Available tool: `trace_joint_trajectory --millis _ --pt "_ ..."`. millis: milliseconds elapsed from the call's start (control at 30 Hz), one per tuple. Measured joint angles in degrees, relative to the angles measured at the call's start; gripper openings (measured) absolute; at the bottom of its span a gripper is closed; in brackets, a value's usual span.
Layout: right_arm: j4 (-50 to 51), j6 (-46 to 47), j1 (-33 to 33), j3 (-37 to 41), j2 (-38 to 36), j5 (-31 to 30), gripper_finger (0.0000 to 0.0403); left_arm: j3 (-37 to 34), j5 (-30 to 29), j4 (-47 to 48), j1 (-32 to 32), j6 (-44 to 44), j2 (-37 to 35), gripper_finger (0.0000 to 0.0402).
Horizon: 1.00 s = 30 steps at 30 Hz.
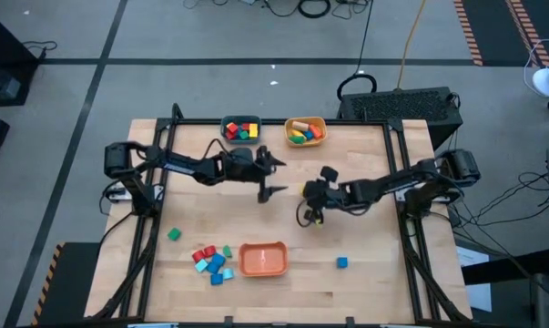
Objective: Sort blocks by size
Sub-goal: Put the yellow square block into the blue bin
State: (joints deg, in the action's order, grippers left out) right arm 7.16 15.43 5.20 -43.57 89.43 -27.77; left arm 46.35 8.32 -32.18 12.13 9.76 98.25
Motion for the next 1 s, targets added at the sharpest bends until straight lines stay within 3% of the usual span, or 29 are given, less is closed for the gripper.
trace_joint_trajectory --millis 267,433,633,833,1000 --pt "-13.1 -23.5 -2.8 0.0 0.0 -8.6 0.0115 0.3 0.6 -0.5 3.4 -18.7 -0.1 0.0386" --pt "-19.4 -34.3 -3.9 0.0 0.0 -10.2 0.0114 0.3 0.6 -3.8 3.7 -28.5 -0.1 0.0386" --pt "-20.4 -37.5 -5.5 0.0 -0.1 -10.2 0.0114 1.4 0.5 -6.3 3.3 -35.9 -0.1 0.0386" --pt "-22.2 -37.8 -6.8 0.0 -0.1 -9.5 0.0114 2.8 -4.6 -4.3 2.7 -36.2 -0.1 0.0386" --pt "-23.3 -39.4 -7.1 -0.1 -0.1 -9.4 0.0114 4.0 -5.1 -2.0 2.9 -35.9 -0.1 0.0386"
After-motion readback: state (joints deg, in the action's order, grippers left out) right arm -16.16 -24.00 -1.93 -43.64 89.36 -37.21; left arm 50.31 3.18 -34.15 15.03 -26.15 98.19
